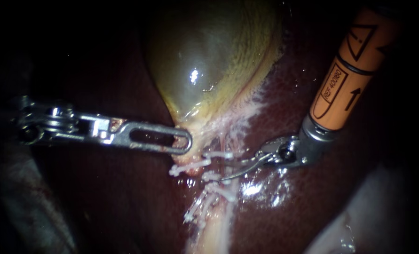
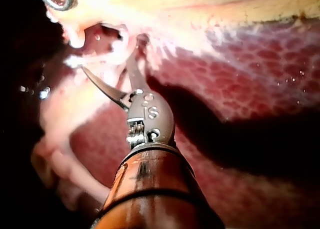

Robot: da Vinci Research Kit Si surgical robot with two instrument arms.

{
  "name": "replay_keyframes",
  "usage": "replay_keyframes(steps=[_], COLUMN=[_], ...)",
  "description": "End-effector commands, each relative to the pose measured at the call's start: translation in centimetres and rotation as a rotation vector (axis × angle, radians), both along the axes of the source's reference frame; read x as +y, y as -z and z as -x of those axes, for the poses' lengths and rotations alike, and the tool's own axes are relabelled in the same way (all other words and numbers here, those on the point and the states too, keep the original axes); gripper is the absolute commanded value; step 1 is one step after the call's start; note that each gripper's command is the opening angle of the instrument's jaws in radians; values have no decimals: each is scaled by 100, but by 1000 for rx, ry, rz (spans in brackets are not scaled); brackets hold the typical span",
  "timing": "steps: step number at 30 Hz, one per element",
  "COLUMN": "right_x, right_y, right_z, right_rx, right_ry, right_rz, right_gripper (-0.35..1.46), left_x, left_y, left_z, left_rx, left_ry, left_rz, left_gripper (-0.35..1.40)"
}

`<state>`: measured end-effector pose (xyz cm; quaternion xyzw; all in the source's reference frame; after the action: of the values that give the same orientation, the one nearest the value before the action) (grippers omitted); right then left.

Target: Go to the cutting position right tube

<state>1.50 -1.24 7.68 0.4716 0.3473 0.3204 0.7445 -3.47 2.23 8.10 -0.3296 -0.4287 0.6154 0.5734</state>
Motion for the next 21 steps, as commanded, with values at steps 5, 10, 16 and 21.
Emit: replay_keyframes(steps=[5, 10, 16, 21], right_x=[0, 0, 1, 1], right_y=[-1, -2, -3, -3], right_z=[-4, -8, -8, -8], right_rx=[-2, -5, -5, -5], right_ry=[-2, -6, -6, -6], right_rz=[1, -4, -4, -4], right_gripper=[95, 93, 91, 91], left_x=[0, 0, 0, 0], left_y=[1, 1, 1, 1], left_z=[0, 0, 0, 1], left_rx=[0, 0, 0, 0], left_ry=[1, 1, 1, 1], left_rz=[0, 0, 0, 0], left_gripper=[-35, -35, -35, -35])
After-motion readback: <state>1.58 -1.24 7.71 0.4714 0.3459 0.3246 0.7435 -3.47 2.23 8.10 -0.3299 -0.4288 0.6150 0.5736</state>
